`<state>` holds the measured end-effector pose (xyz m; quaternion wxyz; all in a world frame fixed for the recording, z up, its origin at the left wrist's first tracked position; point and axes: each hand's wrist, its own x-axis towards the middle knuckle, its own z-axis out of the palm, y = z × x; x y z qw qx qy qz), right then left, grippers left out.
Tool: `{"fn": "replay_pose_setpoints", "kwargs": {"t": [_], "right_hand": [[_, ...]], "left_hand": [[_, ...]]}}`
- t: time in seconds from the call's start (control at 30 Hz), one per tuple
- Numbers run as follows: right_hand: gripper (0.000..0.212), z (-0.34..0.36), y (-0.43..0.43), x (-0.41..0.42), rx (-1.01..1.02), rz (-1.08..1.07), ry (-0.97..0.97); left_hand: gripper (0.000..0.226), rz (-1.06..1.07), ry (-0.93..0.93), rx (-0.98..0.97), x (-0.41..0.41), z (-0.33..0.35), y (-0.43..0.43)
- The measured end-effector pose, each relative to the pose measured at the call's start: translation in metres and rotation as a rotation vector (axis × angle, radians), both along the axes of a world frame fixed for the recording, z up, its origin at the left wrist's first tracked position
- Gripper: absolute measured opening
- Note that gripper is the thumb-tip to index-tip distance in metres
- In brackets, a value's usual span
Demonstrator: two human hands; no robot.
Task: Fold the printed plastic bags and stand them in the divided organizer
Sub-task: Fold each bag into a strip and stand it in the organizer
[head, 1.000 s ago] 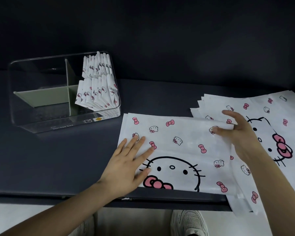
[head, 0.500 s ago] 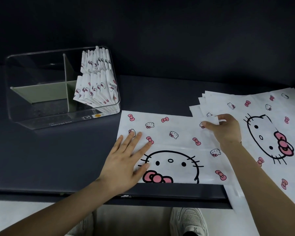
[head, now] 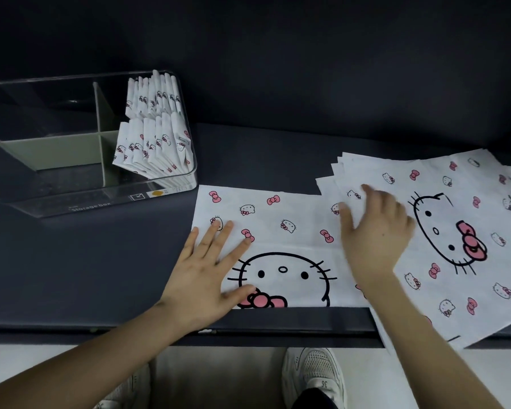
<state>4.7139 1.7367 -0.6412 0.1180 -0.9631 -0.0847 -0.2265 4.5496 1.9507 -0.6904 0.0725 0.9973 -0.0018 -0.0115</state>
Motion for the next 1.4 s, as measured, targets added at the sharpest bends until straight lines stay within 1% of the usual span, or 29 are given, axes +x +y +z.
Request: {"fn": "replay_pose_setpoints", "kwargs": {"t": [0.03,0.07,0.13,0.17,0.23,0.37,0.43,0.47,0.53,0.6,0.7,0.73,0.8,0.87,0.93,0.97,1.0,1.07,1.1,1.13,1.17,1.2,1.27,1.3,1.33,1.37,1.4], "right_hand": [[0.047,-0.002,0.009,-0.024,-0.055,0.104,-0.039],[0.048,-0.009,0.020,-0.050,-0.105,0.229,-0.016],[0.050,-0.027,0.038,-0.097,-0.214,0.441,0.131],[0.051,-0.036,0.041,-0.111,-0.259,0.483,0.194],[0.052,-0.047,0.030,-0.112,-0.305,0.443,0.280],[0.055,-0.049,-0.041,-0.094,-0.351,0.228,0.265],[0.059,-0.047,-0.070,-0.088,-0.367,0.151,0.317],[0.061,-0.045,-0.078,-0.086,-0.371,0.127,0.340],[0.061,-0.041,-0.083,-0.082,-0.376,0.129,0.326],[0.055,-0.037,-0.081,-0.082,-0.330,0.256,0.238],[0.038,-0.030,-0.073,-0.085,-0.130,0.692,0.144],[0.032,-0.030,-0.071,-0.086,-0.100,0.810,0.123],[0.024,-0.031,-0.065,-0.082,-0.107,0.924,0.065],[0.021,-0.033,-0.062,-0.078,-0.138,0.952,0.001],[0.021,-0.033,-0.060,-0.073,-0.163,0.959,-0.048],[0.023,-0.031,-0.059,-0.071,-0.164,0.957,-0.047],[0.026,-0.028,-0.056,-0.068,-0.156,0.947,-0.025],[0.036,-0.021,-0.052,-0.060,-0.111,0.906,0.056],[0.042,-0.017,-0.049,-0.056,-0.082,0.874,0.123],[0.046,-0.012,-0.048,-0.052,-0.063,0.841,0.197],[0.045,-0.007,-0.047,-0.047,-0.056,0.810,0.256],[0.040,-0.003,-0.045,-0.042,-0.050,0.783,0.311],[0.031,0.005,-0.042,-0.032,0.005,0.720,0.488],[0.025,0.010,-0.040,-0.028,0.040,0.691,0.617],[0.019,0.013,-0.041,-0.024,0.090,0.670,0.746],[0.014,0.017,-0.043,-0.020,0.143,0.647,0.862],[0.009,0.022,-0.047,-0.016,0.196,0.620,0.974]], "left_hand": [[0.075,0.000,0.002,-0.001,0.000,0.000,-0.001],[0.075,0.001,0.003,-0.006,0.000,0.001,-0.001],[0.075,0.005,-0.004,-0.023,0.000,0.001,-0.002],[0.075,0.006,-0.006,-0.025,0.000,0.001,-0.002],[0.075,0.007,-0.011,-0.026,0.001,0.001,-0.002],[0.076,0.015,-0.007,-0.019,0.000,0.001,-0.002],[0.076,0.020,-0.003,-0.012,0.000,0.002,-0.001],[0.076,0.017,-0.002,-0.012,0.000,0.001,-0.001],[0.076,0.020,0.003,-0.013,0.000,0.002,-0.001],[0.077,0.023,0.017,-0.014,0.000,0.003,-0.001],[0.077,0.015,0.019,-0.017,0.001,0.003,-0.001],[0.077,0.013,0.019,-0.023,0.000,0.002,0.000],[0.077,0.022,0.032,-0.044,0.000,0.003,0.001],[0.076,0.012,0.036,-0.073,0.001,0.003,0.002],[0.074,-0.006,0.009,-0.183,0.001,0.004,0.006],[0.073,0.006,-0.014,-0.324,0.000,0.008,0.010],[0.071,0.035,-0.013,-0.534,0.000,0.014,0.016],[0.066,0.084,0.101,-0.974,-0.001,0.029,0.031],[0.063,0.075,0.166,-1.097,-0.002,0.037,0.040],[0.063,0.040,0.233,-1.139,-0.002,0.043,0.049],[0.065,-0.002,0.307,-1.118,0.000,0.046,0.059],[0.070,-0.031,0.385,-1.043,0.003,0.049,0.066],[0.082,-0.044,0.486,-0.815,0.009,0.048,0.075],[0.085,-0.031,0.468,-0.694,0.012,0.046,0.076],[0.080,-0.016,0.399,-0.603,0.013,0.042,0.075],[0.070,0.008,0.300,-0.578,0.014,0.040,0.072],[0.062,0.050,0.207,-0.597,0.014,0.039,0.068]]}}
